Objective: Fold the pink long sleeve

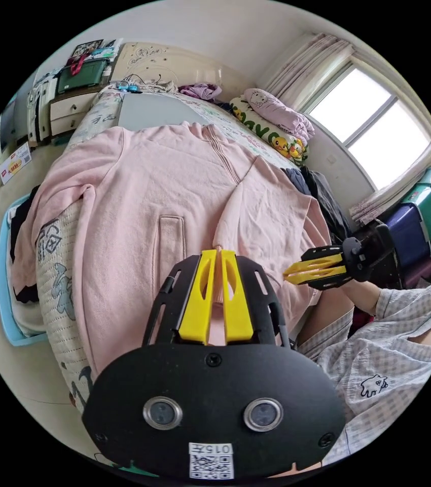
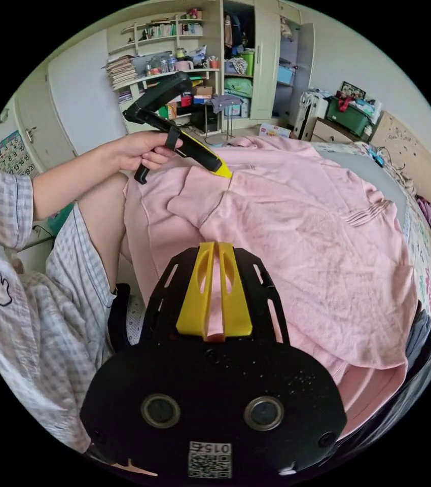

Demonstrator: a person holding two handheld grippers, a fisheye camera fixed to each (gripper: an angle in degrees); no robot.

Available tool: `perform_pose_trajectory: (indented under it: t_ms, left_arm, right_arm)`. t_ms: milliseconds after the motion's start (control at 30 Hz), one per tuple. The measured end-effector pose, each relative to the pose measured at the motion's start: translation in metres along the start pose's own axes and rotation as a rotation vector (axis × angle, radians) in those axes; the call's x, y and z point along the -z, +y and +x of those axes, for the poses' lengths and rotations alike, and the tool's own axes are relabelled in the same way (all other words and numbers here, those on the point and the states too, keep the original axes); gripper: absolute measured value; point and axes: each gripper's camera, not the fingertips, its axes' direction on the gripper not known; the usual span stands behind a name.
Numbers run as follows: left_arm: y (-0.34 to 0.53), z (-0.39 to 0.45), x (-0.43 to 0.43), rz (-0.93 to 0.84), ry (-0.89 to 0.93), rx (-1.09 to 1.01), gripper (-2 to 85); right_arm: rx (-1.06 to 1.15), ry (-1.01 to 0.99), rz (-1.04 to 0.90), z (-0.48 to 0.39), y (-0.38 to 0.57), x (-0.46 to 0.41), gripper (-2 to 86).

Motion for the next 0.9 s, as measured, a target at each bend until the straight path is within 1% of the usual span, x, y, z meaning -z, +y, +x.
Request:
perform_pose_trajectory:
  t_ms: [33,67,100,133,167,200,233,267,300,333,367,400,433,467,500,533,567,600,633,667,700,733,800,867,900]
  left_arm:
    - [-0.006,-0.015,0.007,-0.023,0.024,0.011,2.1]
    - [-0.010,-0.023,0.013,-0.025,0.051,0.023,2.3]
    - [-0.016,-0.040,0.032,-0.006,0.132,0.037,2.8]
    - [-0.021,-0.062,0.059,0.059,0.211,0.060,3.4]
    - [-0.021,-0.077,0.076,0.109,0.241,0.087,4.4]
    - [-0.019,-0.115,0.113,0.232,0.283,0.182,6.4]
    - [-0.009,-0.163,0.153,0.390,0.312,0.337,8.5]
    - [0.000,-0.190,0.172,0.475,0.325,0.430,9.6]
    - [0.022,-0.242,0.205,0.645,0.337,0.609,10.6]
    - [0.045,-0.292,0.228,0.764,0.313,0.791,11.3]
    - [0.057,-0.316,0.235,0.802,0.311,0.884,11.5]
    - [0.075,-0.360,0.240,0.842,0.337,1.014,11.9]
    - [0.088,-0.398,0.237,0.820,0.367,1.113,12.4]
    - [0.093,-0.414,0.233,0.806,0.380,1.153,12.7]
    - [0.104,-0.439,0.224,0.788,0.394,1.223,13.4]
    - [0.117,-0.456,0.216,0.810,0.433,1.306,13.3]
    - [0.123,-0.464,0.212,0.844,0.495,1.332,13.2]
    - [0.129,-0.474,0.212,0.983,0.546,1.297,11.9]
    - [0.129,-0.483,0.222,1.009,0.478,1.281,11.0]
    - [0.126,-0.488,0.228,0.957,0.424,1.293,10.8]
    - [0.118,-0.495,0.239,0.858,0.311,1.300,10.8]
    - [0.109,-0.500,0.246,0.833,0.252,1.282,11.2]
    - [0.098,-0.508,0.248,0.863,0.267,1.238,12.1]
    - [0.085,-0.517,0.245,0.800,0.266,1.213,13.4]
    - [0.077,-0.520,0.241,0.739,0.243,1.202,13.3]
  right_arm:
    - [-0.010,-0.001,0.021,-0.001,0.002,0.003,0.1]
    - [-0.016,-0.011,0.003,-0.001,-0.001,0.004,-0.2]
    - [-0.023,-0.030,-0.031,0.001,-0.006,0.006,-0.5]
    - [-0.024,-0.041,-0.051,0.002,-0.009,0.007,-0.5]
    - [-0.029,-0.061,-0.083,0.004,-0.015,0.011,-0.6]
    - [-0.059,-0.076,-0.083,0.009,-0.020,0.019,-0.7]
    - [-0.078,-0.085,-0.070,0.012,-0.022,0.024,-0.8]
    - [-0.115,-0.107,-0.028,0.019,-0.026,0.035,-0.9]
    - [-0.147,-0.122,0.025,0.026,-0.030,0.045,-0.9]
    - [-0.163,-0.125,0.056,0.029,-0.032,0.049,-0.9]
    - [-0.199,-0.128,0.123,0.036,-0.035,0.055,-0.7]
    - [-0.227,-0.127,0.156,0.040,-0.036,0.055,-0.7]
    - [-0.282,-0.134,0.210,0.048,-0.038,0.052,-0.6]
    - [-0.324,-0.160,0.231,0.055,-0.041,0.041,-0.6]
    - [-0.359,-0.184,0.213,0.060,-0.045,0.026,-0.6]
    - [-0.374,-0.189,0.195,0.062,-0.046,0.017,-0.6]
    - [-0.407,-0.181,0.150,0.064,-0.049,0.000,-0.6]
    - [-0.422,-0.173,0.127,0.064,-0.050,-0.007,-0.7]
    - [-0.434,-0.152,0.176,0.062,-0.047,-0.004,-0.8]
    - [-0.425,-0.149,0.173,0.063,-0.050,-0.003,-0.7]
    - [-0.426,-0.150,0.171,0.066,-0.053,0.000,-0.7]
    - [-0.429,-0.153,0.171,0.068,-0.054,0.001,-0.7]
    - [-0.438,-0.167,0.174,0.075,-0.057,0.004,-0.8]
    - [-0.441,-0.178,0.178,0.082,-0.061,0.010,-0.9]
    - [-0.440,-0.171,0.178,0.084,-0.064,0.013,-0.9]
